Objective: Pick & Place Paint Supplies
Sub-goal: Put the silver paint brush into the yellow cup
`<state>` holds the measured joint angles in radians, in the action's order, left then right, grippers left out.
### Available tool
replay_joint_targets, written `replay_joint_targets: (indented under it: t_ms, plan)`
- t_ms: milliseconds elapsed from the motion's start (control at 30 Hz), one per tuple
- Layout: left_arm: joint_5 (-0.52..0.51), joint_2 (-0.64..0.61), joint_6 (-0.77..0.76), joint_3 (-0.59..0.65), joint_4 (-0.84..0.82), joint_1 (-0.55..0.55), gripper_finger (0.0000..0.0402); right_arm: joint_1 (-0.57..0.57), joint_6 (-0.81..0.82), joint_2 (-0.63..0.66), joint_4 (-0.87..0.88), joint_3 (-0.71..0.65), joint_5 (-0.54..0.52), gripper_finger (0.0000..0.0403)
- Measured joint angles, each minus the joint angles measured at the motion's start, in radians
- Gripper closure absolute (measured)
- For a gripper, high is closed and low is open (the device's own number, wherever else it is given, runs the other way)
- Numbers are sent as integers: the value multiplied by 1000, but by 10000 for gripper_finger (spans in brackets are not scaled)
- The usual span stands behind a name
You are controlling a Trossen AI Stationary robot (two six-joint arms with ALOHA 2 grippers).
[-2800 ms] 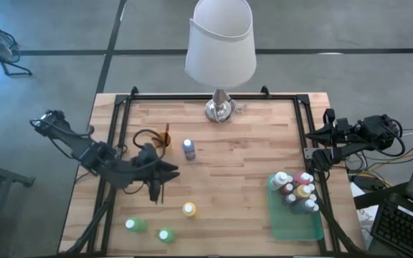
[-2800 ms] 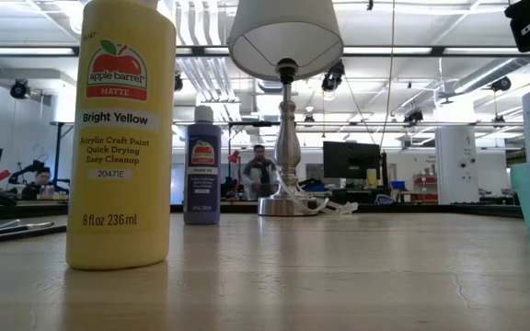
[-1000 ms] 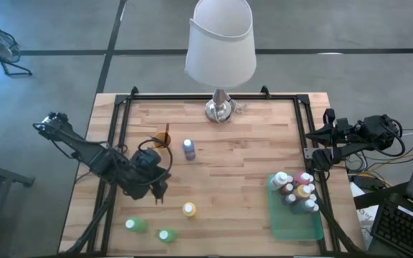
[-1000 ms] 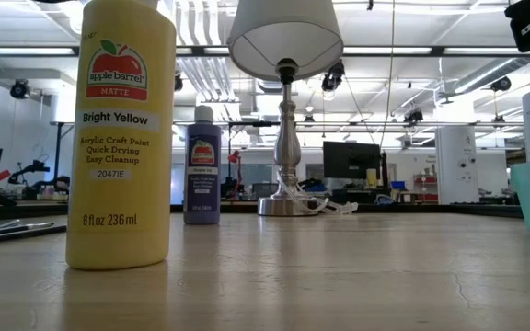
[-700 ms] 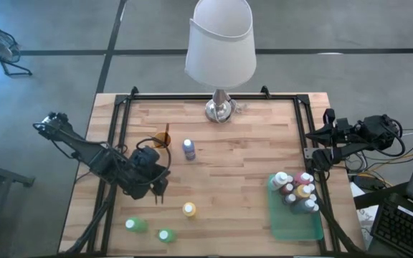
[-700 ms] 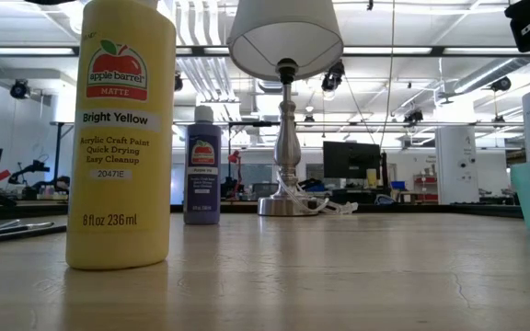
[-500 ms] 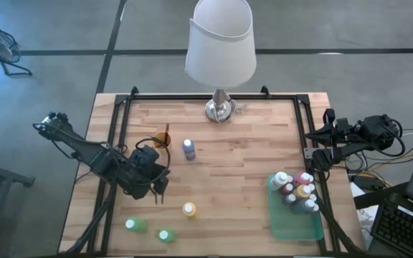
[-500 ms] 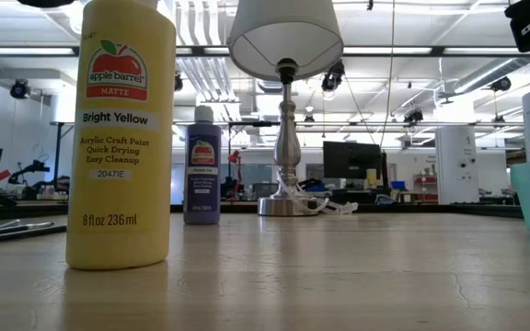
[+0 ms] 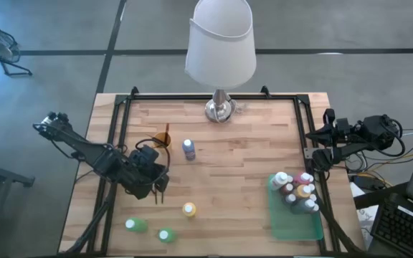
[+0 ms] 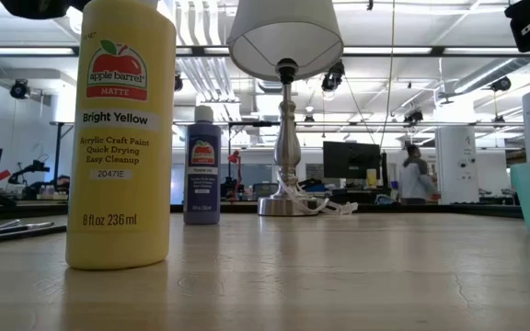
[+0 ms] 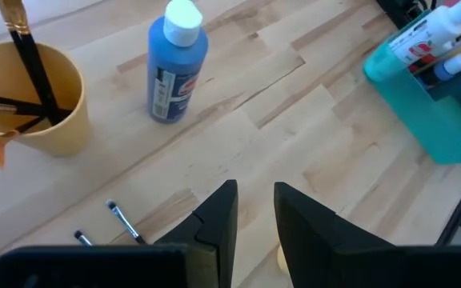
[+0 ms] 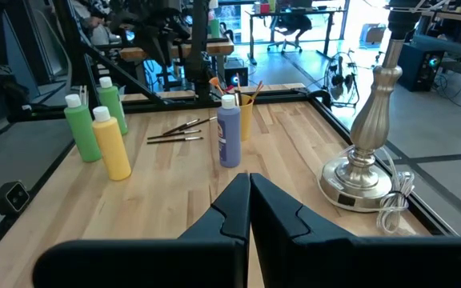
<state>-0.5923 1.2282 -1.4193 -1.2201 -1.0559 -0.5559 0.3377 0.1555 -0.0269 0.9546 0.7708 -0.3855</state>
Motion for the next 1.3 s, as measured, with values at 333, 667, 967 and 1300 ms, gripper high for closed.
replay_joint_targets:
  t_ms: [333,667,967,1300]
  plan:
    - [61,21,20,59,3,32,312,0,0,0,0,0,0,394]
    - [188,28,-33,134,7,100,312,0,0,0,0,0,0,394]
    - [214,27,-65,172,8,116,246,0,0,0,0,0,0,394]
    - [227,26,-137,270,129,139,211,0,0,0,0,0,0,394]
